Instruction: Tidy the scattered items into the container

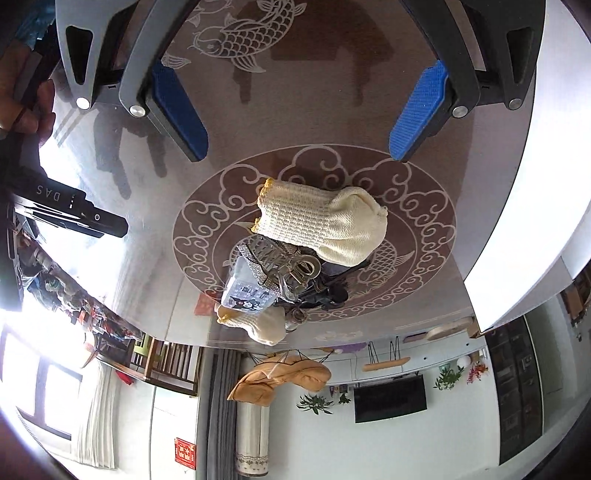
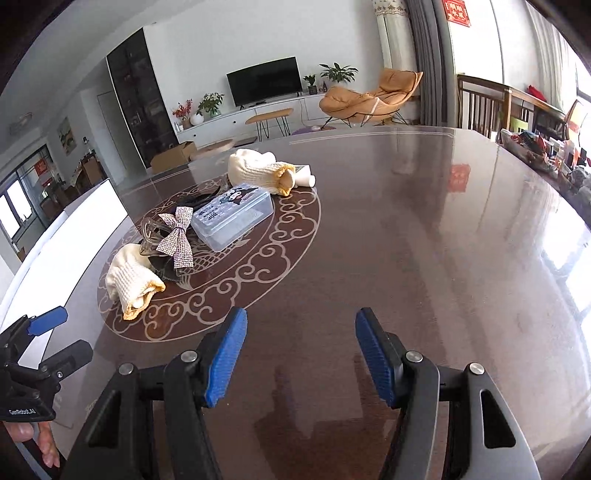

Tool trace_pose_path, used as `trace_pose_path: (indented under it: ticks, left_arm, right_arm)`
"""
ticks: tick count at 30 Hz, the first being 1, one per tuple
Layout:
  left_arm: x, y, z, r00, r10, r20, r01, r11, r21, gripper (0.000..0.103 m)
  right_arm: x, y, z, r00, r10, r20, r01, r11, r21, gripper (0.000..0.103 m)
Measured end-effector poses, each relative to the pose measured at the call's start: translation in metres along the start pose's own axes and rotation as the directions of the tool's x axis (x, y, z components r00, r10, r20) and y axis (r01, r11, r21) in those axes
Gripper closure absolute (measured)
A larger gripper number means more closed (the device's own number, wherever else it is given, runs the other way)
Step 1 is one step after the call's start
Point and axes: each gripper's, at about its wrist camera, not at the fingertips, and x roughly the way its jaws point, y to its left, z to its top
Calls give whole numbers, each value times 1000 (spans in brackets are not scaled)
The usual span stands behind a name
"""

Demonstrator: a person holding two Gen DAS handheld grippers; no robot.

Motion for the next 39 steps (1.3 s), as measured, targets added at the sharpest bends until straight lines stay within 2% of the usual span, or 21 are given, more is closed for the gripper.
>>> trace_pose_path:
  ticks: [6, 17, 24, 27, 30, 32, 36, 39]
  left_arm:
    - [12, -1, -5, 999, -35, 4, 35, 999, 15, 3]
    - [16, 6, -5, 996, -86, -2, 85, 996, -33, 3]
    - [24, 24, -7, 994, -104, -38, 97, 985, -143, 3]
    - [28, 37, -9, 990, -130, -51, 117, 970, -215, 3]
    - [25, 45, -12, 988, -155, -26, 143, 956, -258, 3]
    - [26, 44, -12, 988, -148, -32, 136, 958, -253, 3]
    - [29, 29, -5, 991, -113, -77, 97, 978, -184, 3]
    - [19, 23, 9, 997, -73, -36, 65, 983, -173, 3]
  right_arm:
    - [11, 4, -8, 999, 19, -26, -19, 1000, -9, 41]
    - [17, -15, -6, 995, 86, -53, -80, 991, 111, 40]
    - [15, -16, -4, 994, 95, -52, -89, 989, 119, 40]
    - [15, -19, -5, 993, 112, -46, -105, 985, 134, 39]
    - [15, -21, -5, 991, 125, -41, -118, 982, 145, 39]
    - [15, -22, -5, 990, 132, -39, -125, 981, 151, 39]
    - [16, -24, -4, 989, 145, -34, -138, 977, 163, 39]
    - [16, -25, -4, 988, 153, -31, -146, 975, 170, 39]
